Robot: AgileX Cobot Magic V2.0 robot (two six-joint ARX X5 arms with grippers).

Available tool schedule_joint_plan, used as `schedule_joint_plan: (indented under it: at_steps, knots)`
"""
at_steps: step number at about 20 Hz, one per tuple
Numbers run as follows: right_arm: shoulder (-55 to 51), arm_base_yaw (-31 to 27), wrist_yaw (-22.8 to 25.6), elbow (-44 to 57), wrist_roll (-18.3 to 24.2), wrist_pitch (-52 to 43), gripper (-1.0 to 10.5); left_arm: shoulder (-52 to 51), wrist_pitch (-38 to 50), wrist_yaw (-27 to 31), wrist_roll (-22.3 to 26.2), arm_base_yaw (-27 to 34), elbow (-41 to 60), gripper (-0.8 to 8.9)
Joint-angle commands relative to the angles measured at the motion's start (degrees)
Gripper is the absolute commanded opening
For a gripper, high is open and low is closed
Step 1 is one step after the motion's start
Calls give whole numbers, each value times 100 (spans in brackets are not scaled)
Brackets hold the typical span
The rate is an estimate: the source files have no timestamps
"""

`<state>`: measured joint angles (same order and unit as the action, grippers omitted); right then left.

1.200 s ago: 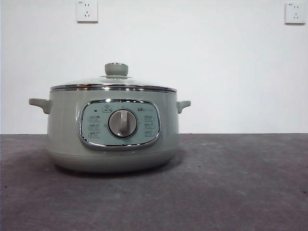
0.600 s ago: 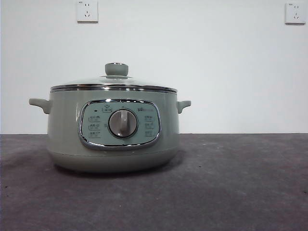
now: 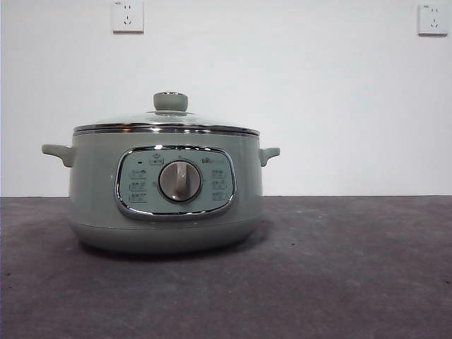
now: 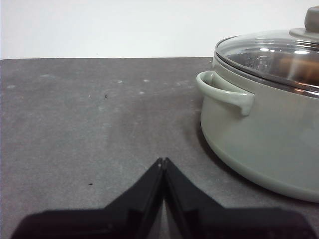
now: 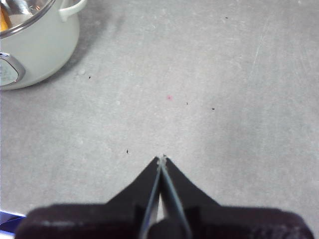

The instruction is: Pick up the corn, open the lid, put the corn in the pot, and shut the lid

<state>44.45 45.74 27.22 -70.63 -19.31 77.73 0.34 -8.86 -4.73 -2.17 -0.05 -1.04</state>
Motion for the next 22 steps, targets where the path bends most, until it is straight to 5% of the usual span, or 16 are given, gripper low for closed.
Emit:
schedule_joint_plan:
  at_steps: [1, 15, 19, 22]
  knots:
    - [2, 4, 31, 52, -63, 114, 1, -13, 31, -17, -39, 24, 61, -1]
    - [-44, -125, 107, 57, -63, 111, 1, 291, 31, -17, -39, 24, 61, -2]
    - [-549, -1182, 214, 476, 520, -413, 1, 398, 33, -17, -39, 24, 61, -1]
    - [-1847, -2396, -564, 2267, 883, -2990, 1, 433, 33, -17, -39, 24, 61, -1]
